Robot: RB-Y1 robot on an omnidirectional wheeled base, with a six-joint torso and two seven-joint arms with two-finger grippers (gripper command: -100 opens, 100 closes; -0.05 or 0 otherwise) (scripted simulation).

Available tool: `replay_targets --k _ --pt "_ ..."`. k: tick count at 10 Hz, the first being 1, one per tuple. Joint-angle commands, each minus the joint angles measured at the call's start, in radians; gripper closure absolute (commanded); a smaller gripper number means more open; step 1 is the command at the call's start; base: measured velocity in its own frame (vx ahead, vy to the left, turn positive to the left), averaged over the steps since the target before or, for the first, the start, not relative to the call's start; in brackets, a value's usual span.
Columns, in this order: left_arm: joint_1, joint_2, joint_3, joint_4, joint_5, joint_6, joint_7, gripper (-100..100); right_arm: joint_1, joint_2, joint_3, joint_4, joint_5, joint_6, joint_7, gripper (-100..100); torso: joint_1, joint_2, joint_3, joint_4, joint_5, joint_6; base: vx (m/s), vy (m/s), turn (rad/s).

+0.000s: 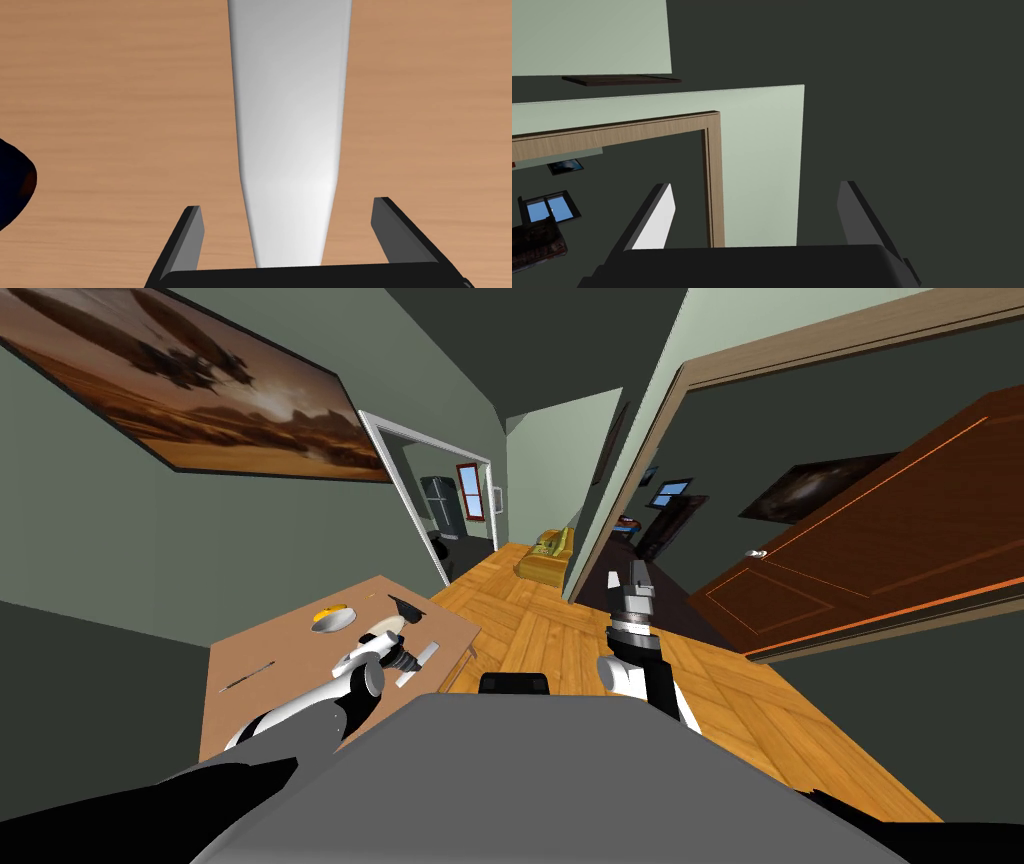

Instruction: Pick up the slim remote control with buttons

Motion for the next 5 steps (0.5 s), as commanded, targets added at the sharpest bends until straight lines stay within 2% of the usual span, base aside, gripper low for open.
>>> replay_targets --k 1,5 --pt "-0.009 0.005 -0.001 0.038 -0.006 0.018 -0.002 -100 0.0 0.0 0.0 0.0 0.0 0.0 0.0 0 0.0 0.0 0.0 0.0 0.0 0.0 0.019 0.045 -0.138" --pt "-0.013 0.007 -0.004 0.067 -0.011 0.03 -0.004 -100 0.0 0.0 0.0 0.0 0.0 0.0 0.0 0 0.001 -0.001 -0.001 0.0 0.0 0.0 0.02 0.041 -0.047"
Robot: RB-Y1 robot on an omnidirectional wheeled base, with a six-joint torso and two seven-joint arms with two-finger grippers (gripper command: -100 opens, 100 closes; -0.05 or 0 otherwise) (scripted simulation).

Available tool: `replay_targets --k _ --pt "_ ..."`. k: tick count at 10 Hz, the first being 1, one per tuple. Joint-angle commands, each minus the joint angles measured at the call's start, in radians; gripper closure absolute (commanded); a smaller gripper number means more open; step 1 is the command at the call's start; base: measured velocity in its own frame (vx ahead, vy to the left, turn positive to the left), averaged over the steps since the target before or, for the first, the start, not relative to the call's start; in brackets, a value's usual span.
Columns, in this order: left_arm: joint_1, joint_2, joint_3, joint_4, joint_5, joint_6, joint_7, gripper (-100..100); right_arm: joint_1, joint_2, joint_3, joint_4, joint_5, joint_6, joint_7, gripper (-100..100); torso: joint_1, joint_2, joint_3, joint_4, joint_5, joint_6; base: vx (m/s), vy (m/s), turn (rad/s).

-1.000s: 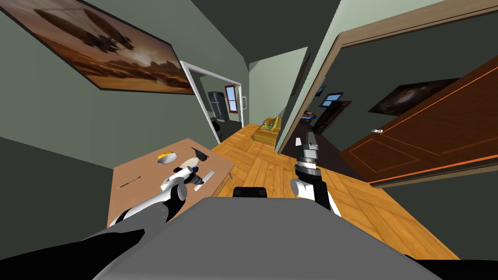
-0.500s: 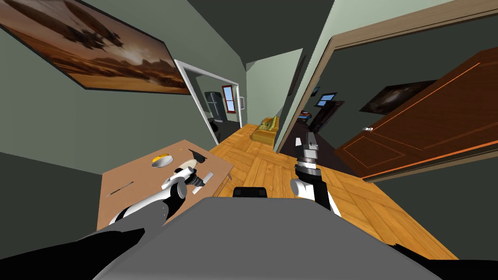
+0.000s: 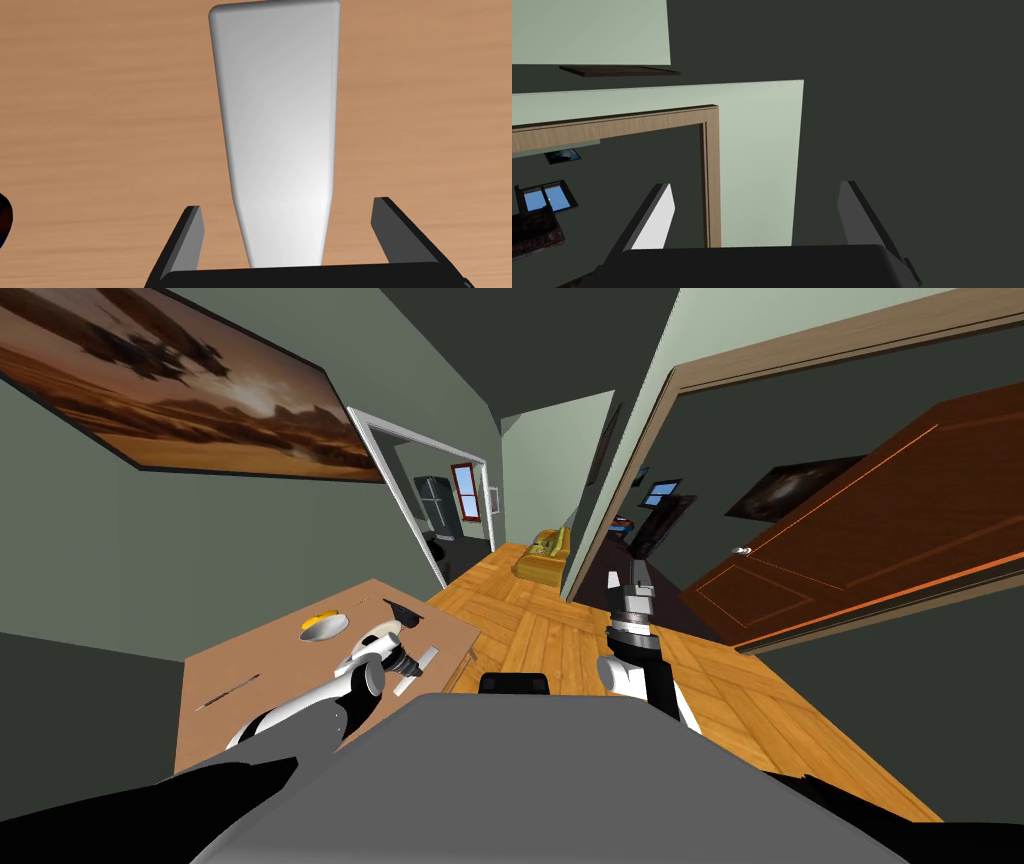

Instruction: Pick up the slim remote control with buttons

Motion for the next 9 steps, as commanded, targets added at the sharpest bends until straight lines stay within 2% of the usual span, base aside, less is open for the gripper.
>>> replay_targets --k 1,2,3,4,5,6,7,8,9 --pt "-0.009 0.009 0.0 0.028 0.0 -0.012 -0.005 -100 0.0 0.0 0.0 0.0 0.0 0.0 0.0 0 0.0 0.0 0.0 0.0 0.0 0.0 0.006 0.01 0.006" --pt "-0.006 0.005 0.0 0.017 0.0 -0.006 -0.003 -100 0.0 0.0 0.0 0.0 0.0 0.0 0.0 0 -0.001 0.001 0.0 0.0 0.0 0.0 0.0 0.0 0.0" --pt "-0.006 0.006 0.0 0.019 0.0 -0.008 -0.004 0 0.0 0.0 0.0 0.0 0.0 0.0 0.0 0 -0.002 0.001 0.001 0.0 0.0 0.0 0.0 0.0 0.0" --pt "0.032 0.019 -0.044 0.011 0.05 -0.022 0.001 -100 0.0 0.0 0.0 0.0 0.0 0.0 0.0 0 -0.002 0.001 0.001 0.0 -0.001 0.0 0.013 -0.008 -0.131" --pt "0.032 0.019 -0.044 0.011 0.07 -0.022 0.001 -100 0.0 0.0 0.0 0.0 0.0 0.0 0.0 0 -0.003 0.001 0.001 0.0 -0.001 0.0 0.012 -0.004 -0.076" --pt "0.069 0.033 -0.088 0.004 0.103 -0.036 0.005 -100 0.0 0.0 0.0 0.0 0.0 0.0 0.0 0 -0.003 0.001 0.0 0.0 -0.001 0.0 0.018 -0.007 -0.134" --pt "0.069 0.033 -0.088 0.004 0.136 -0.036 0.005 -100 0.0 0.0 0.0 0.0 0.0 0.0 0.0 0 -0.003 0.0 0.0 0.0 -0.001 0.0 0.016 -0.002 -0.053" --pt "0.069 0.033 -0.088 0.004 0.139 -0.036 0.005 -100 0.0 0.0 0.0 0.0 0.0 0.0 0.0 0 -0.003 0.0 0.0 0.0 -0.001 0.0 0.006 -0.001 0.011" --pt "0.107 0.047 -0.132 -0.004 0.182 -0.05 0.009 -100 0.0 0.0 0.0 0.0 0.0 0.0 0.0 0 -0.003 0.001 0.0 0.0 -0.001 0.0 0.011 -0.007 -0.114"
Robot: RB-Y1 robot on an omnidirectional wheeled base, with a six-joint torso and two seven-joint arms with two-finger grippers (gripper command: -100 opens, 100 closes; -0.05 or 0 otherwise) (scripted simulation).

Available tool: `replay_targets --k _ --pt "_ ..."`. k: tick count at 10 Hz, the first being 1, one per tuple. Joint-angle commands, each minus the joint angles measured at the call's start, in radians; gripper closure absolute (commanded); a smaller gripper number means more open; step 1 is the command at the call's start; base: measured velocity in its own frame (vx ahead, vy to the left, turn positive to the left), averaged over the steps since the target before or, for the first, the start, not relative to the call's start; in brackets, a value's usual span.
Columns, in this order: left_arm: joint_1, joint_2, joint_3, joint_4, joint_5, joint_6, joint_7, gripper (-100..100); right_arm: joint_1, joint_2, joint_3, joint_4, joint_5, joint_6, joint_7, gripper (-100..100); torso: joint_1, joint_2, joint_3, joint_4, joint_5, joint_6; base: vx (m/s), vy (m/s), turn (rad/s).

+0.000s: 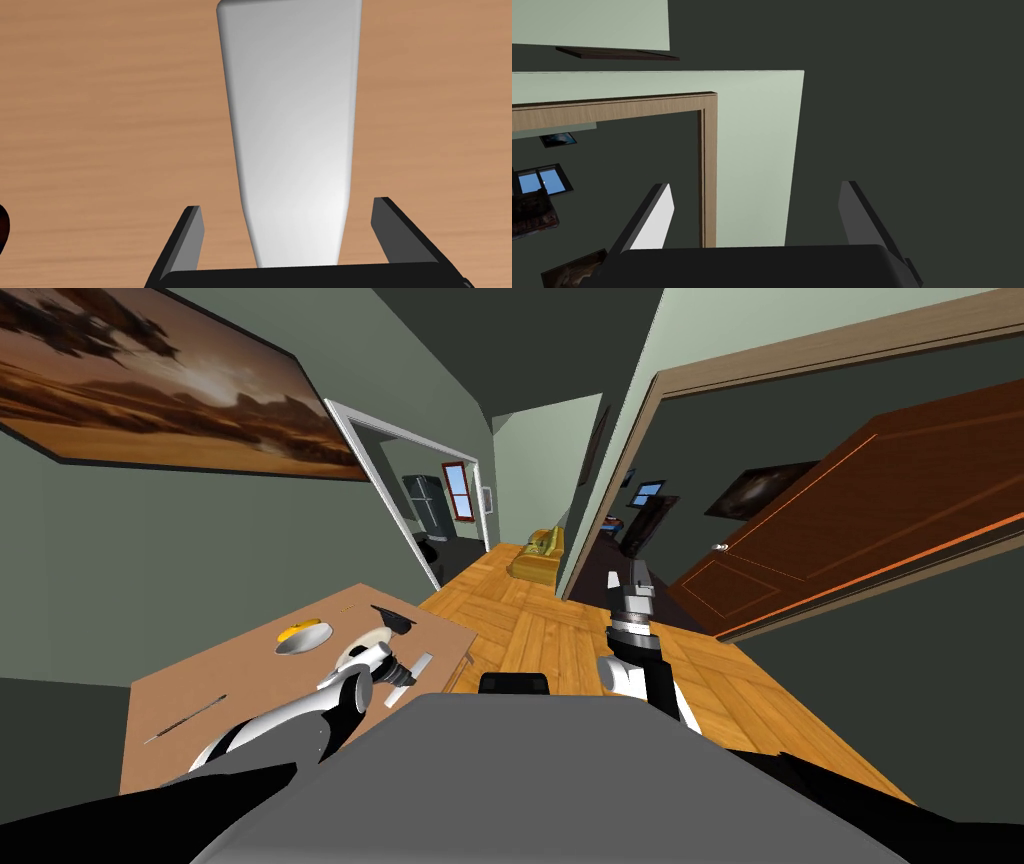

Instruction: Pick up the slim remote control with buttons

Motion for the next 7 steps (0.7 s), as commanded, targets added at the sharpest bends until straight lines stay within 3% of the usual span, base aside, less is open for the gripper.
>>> replay_targets --k 1,2,3,4,6,7 --pt "0.035 -0.005 -0.02 -0.043 0.048 0.009 0.009 -100 0.0 0.0 0.0 0.0 0.0 0.0 0.0 0 0.0 0.0 0.0 0.0 0.0 0.0 0.011 -0.003 -0.073" --pt "0.071 0.009 -0.064 -0.051 0.079 -0.006 0.014 -100 0.0 0.0 0.0 0.0 0.0 0.0 0.0 0 0.0 0.0 0.0 0.0 0.0 0.0 0.017 -0.007 -0.135" --pt "0.073 0.009 -0.064 -0.051 0.111 -0.006 0.014 -100 0.0 0.0 0.0 0.0 0.0 0.0 0.0 0 0.0 0.0 0.0 0.0 0.0 0.0 0.016 -0.002 -0.062" --pt "0.11 0.023 -0.107 -0.058 0.141 -0.02 0.018 -100 0.0 0.0 0.0 0.0 0.0 0.0 0.0 0 0.0 0.0 0.0 0.0 0.0 0.0 0.018 -0.007 -0.12" --pt "0.11 0.023 -0.108 -0.058 0.187 -0.02 0.018 -100 0.0 0.0 0.0 0.0 0.0 0.0 0.0 0 0.0 0.0 0.0 0.0 0.0 0.0 0.01 -0.002 -0.028" --pt "0.148 0.036 -0.152 -0.066 0.224 -0.034 0.023 -100 0.0 0.0 0.0 0.0 0.0 0.0 0.0 0 0.0 0.0 0.0 0.0 0.0 0.0 0.013 -0.005 -0.109"
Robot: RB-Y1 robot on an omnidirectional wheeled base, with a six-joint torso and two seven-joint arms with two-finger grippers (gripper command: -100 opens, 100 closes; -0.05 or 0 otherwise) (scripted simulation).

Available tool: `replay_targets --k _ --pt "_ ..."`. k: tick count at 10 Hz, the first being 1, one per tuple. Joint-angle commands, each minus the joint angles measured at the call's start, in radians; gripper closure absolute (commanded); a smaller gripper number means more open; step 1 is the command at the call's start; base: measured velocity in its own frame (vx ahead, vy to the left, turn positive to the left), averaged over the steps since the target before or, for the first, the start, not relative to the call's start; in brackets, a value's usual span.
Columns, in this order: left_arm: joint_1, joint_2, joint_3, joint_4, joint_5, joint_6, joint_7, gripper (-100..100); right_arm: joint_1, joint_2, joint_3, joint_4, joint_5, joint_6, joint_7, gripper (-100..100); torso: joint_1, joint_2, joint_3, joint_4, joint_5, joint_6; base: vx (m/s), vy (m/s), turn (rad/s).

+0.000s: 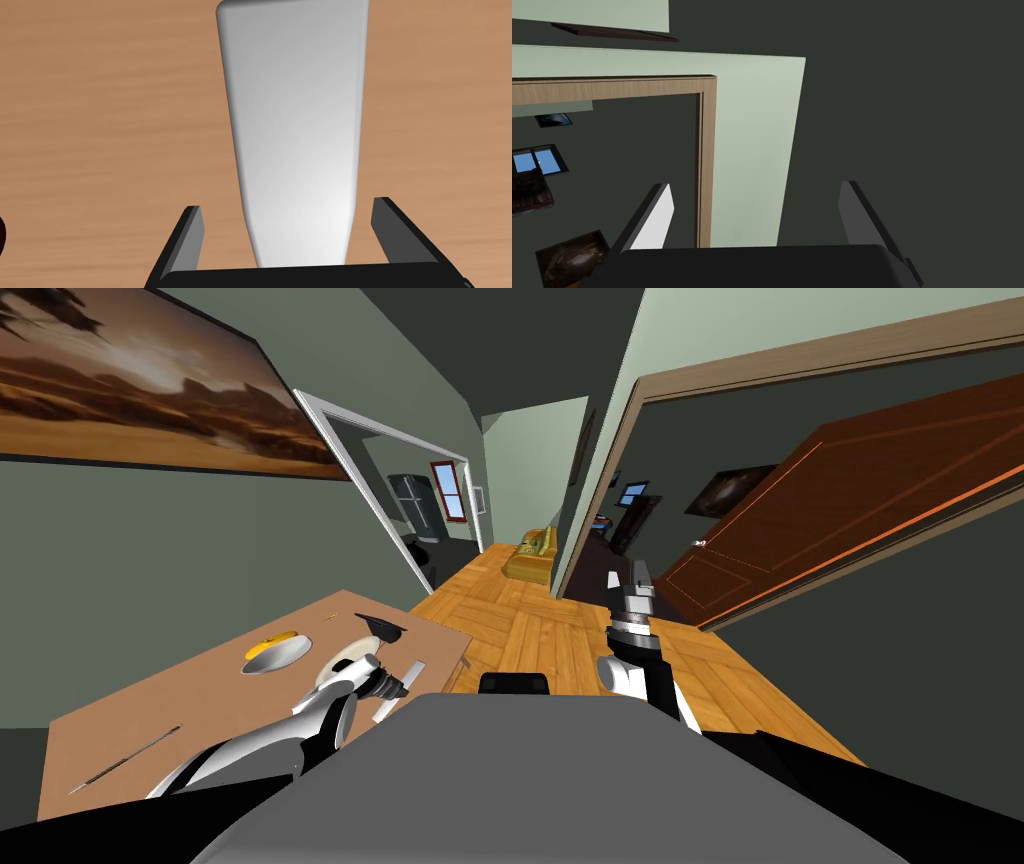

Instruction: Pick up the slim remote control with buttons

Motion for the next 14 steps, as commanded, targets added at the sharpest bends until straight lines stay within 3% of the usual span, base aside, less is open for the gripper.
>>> replay_targets --k 1,2,4,5,6,7,8,9,10,12,13,14 --pt "0.021 0.005 -0.02 -0.004 0.05 -0.01 0.0 -100 0.0 0.0 0.0 0.0 0.0 0.0 0.0 0 0.0 0.0 0.0 0.0 0.0 0.0 0.012 -0.002 -0.089" --pt "0.058 0.018 -0.064 -0.011 0.081 -0.024 0.004 -100 0.0 0.0 0.0 0.0 0.0 0.0 0.0 0 0.0 0.0 0.0 0.0 0.0 0.0 0.016 -0.004 -0.121" --pt "0.058 0.018 -0.064 -0.011 0.124 -0.024 0.004 -100 0.0 0.0 0.0 0.0 0.0 0.0 0.0 0 0.0 0.0 0.0 0.0 0.0 0.0 0.01 -0.002 -0.029" --pt "0.096 0.032 -0.107 -0.019 0.164 -0.038 0.009 -100 0.0 0.0 0.0 0.0 0.0 0.0 0.0 0 0.0 0.0 0.0 0.0 0.0 0.0 0.013 -0.007 -0.126" --pt "0.096 0.032 -0.107 -0.014 0.193 -0.038 0.009 -100 0.0 0.0 0.0 0.0 0.0 0.0 0.0 0 0.0 0.0 0.0 0.0 0.0 0.0 0.013 -0.001 -0.071" --pt "0.096 0.032 -0.107 -0.019 0.193 -0.038 0.009 -100 0.0 0.0 0.0 0.0 0.0 0.0 0.0 0 0.0 0.0 0.0 0.0 0.0 0.0 0.005 0.0 0.01" --pt "0.134 0.046 -0.151 -0.026 0.239 -0.052 0.013 -100 0.0 0.0 0.0 0.0 0.0 0.0 0.0 0 0.0 0.0 0.0 0.0 0.0 0.0 0.014 -0.005 -0.12" --pt "0.134 0.046 -0.151 -0.025 0.263 -0.052 0.013 -100 0.0 0.0 0.0 0.0 0.0 0.0 0.0 0 0.0 0.0 0.0 0.0 0.0 0.0 0.015 -0.001 -0.08" --pt "0.171 0.06 -0.195 -0.034 0.297 -0.067 0.017 -100 0.0 0.0 0.0 0.0 0.0 0.0 0.0 0 0.0 0.0 0.0 0.0 0.0 0.0 0.016 -0.005 -0.125" --pt "0.171 0.06 -0.195 -0.034 0.332 -0.067 0.017 -100 0.0 0.0 0.0 0.0 0.0 0.0 0.0 0 0.0 0.0 0.0 0.0 0.0 0.0 0.01 -0.002 -0.022" --pt "0.172 0.058 -0.194 -0.039 0.321 -0.064 0.022 -100 0.0 0.0 0.0 0.0 0.0 0.0 0.0 0 0.0 0.0 0.0 0.0 0.0 0.0 0.0 0.0 0.0" --pt "0.172 0.058 -0.194 -0.038 0.323 -0.065 0.021 100 0.0 0.0 0.0 0.0 0.0 0.0 0.0 0 0.0 0.0 0.0 0.0 0.0 0.0 0.0 0.0 0.0"
